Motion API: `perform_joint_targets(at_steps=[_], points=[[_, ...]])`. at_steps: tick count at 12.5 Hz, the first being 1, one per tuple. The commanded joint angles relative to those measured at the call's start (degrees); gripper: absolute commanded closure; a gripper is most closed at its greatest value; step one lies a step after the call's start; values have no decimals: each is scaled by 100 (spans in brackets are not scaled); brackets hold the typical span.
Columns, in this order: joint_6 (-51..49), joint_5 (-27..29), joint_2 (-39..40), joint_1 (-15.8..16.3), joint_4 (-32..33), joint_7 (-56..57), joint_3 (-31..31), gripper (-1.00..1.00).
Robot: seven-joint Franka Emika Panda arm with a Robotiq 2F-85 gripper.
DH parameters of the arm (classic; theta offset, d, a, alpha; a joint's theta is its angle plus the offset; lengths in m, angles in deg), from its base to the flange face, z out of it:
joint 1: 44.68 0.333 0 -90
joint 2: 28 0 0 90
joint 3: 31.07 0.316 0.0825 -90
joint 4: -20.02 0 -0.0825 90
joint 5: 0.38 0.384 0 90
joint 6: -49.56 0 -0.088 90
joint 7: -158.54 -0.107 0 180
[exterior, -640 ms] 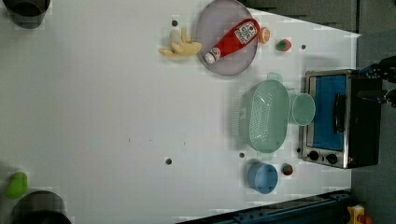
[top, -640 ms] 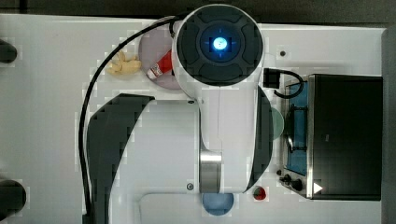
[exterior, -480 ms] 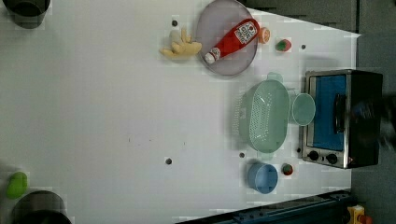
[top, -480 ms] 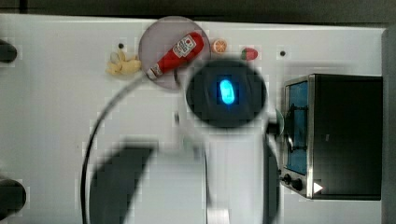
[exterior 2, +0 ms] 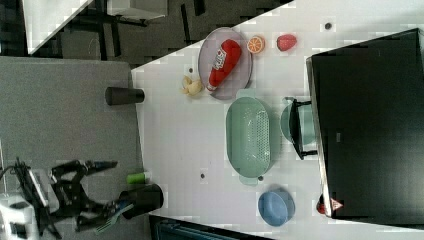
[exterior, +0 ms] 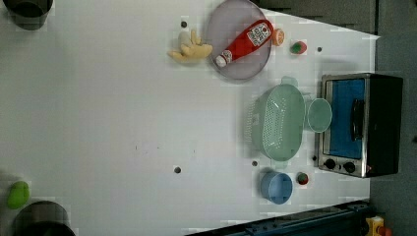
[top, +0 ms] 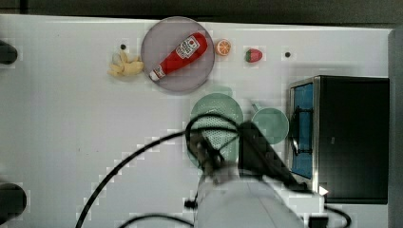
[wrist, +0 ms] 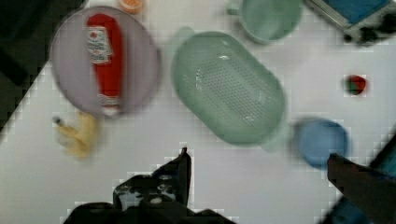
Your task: Drag strainer right to left.
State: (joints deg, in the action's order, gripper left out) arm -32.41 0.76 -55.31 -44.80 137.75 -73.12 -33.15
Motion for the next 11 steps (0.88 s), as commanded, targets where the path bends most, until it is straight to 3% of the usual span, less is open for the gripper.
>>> perform_joint_targets(at_steps=[1,7,11], points=[[866,-162,954,-38,883,-334,-47,-100],[3848,-161,2472,-26,2275,-1726,5,-100],[5249,-157,3716,35,2420,-3246,117,-100]])
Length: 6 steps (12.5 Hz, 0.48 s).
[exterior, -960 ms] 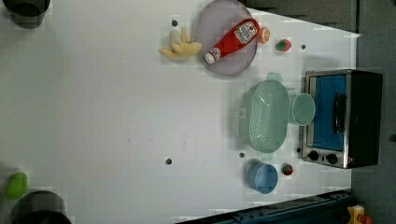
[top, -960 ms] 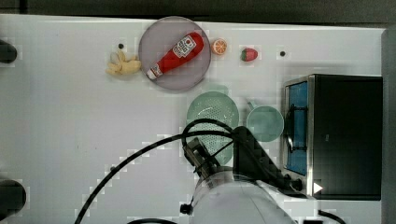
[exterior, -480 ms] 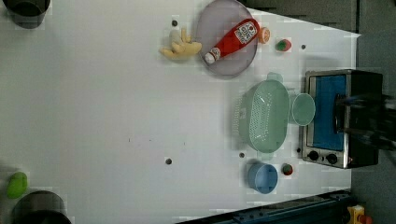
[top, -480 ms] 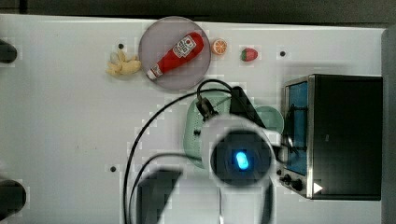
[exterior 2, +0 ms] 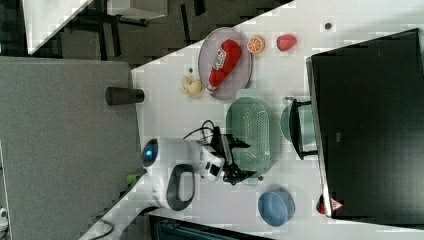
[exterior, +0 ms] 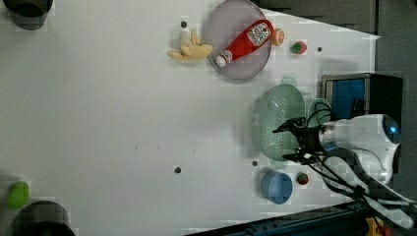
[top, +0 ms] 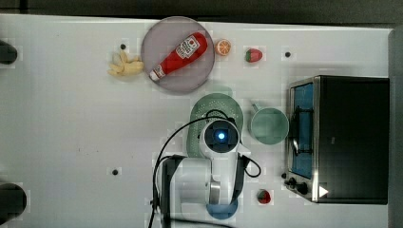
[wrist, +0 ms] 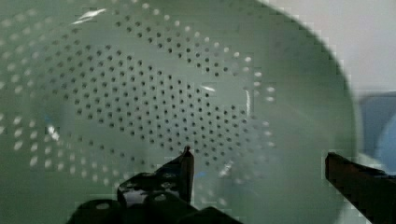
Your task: Drag strainer right to left.
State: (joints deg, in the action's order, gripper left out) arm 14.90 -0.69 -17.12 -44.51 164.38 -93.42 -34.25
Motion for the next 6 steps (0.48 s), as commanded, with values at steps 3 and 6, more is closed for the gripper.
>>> perform_joint_targets(at_steps=[3,6], points=[[1522,-12,653,131,-251,-1976,396,-100],[2002,-12,1124,260,-264,-1977,420,-100]])
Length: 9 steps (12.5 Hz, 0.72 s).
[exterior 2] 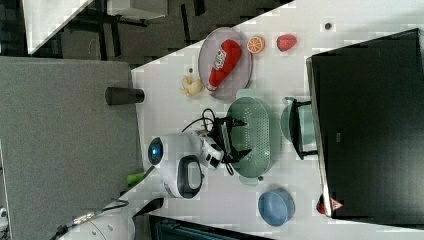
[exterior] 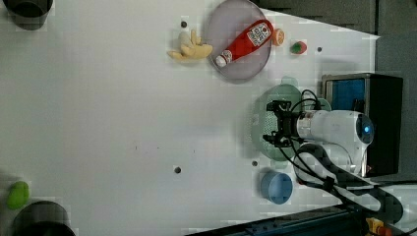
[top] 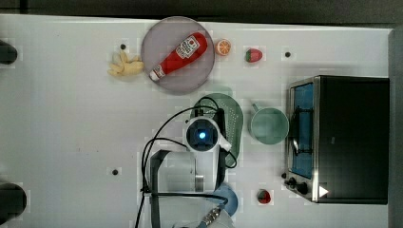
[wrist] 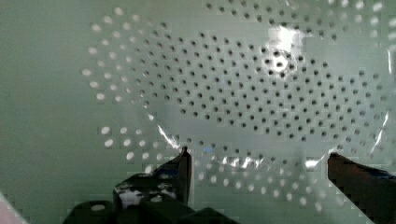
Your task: Drag strainer right to left.
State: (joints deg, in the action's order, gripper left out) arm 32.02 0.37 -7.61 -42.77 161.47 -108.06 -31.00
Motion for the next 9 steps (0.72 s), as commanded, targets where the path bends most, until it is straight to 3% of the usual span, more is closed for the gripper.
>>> perform_joint_targets(at_steps=[1,9], points=[[295,-118,266,126,-3,-515,96,-100],[-13,-115,339,637,-183,-537,104,-100]])
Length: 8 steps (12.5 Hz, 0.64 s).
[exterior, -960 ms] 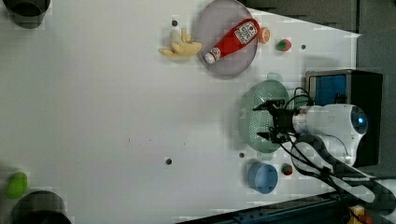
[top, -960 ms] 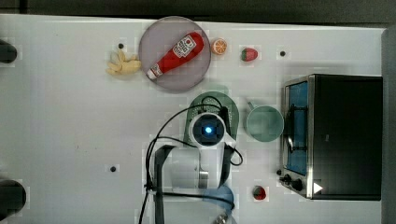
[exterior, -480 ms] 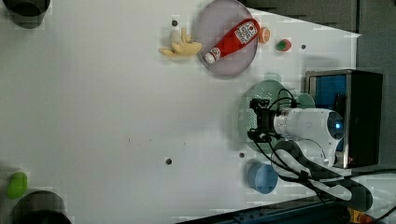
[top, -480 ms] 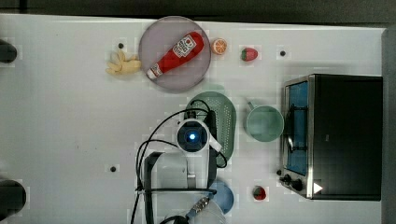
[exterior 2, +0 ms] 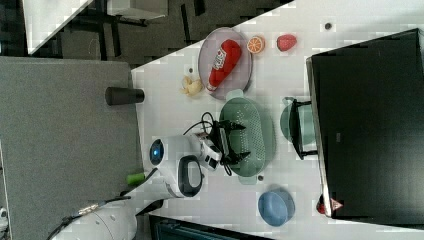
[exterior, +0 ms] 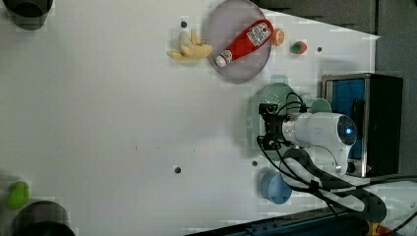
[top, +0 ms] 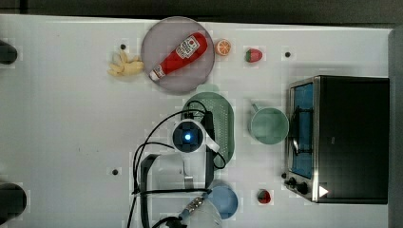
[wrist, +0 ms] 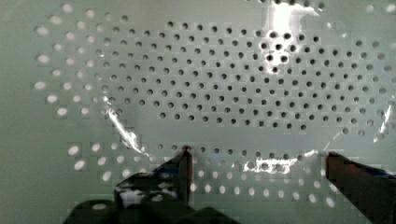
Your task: Drag strainer right to left.
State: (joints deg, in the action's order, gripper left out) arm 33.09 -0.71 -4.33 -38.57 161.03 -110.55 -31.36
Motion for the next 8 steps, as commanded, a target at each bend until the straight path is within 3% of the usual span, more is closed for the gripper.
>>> perform_joint_targets(at_steps=[1,8], points=[[-182,-5,4,280,-187,-293,139,-100],[-726,0,-108,681,-349,-741,141,-100]])
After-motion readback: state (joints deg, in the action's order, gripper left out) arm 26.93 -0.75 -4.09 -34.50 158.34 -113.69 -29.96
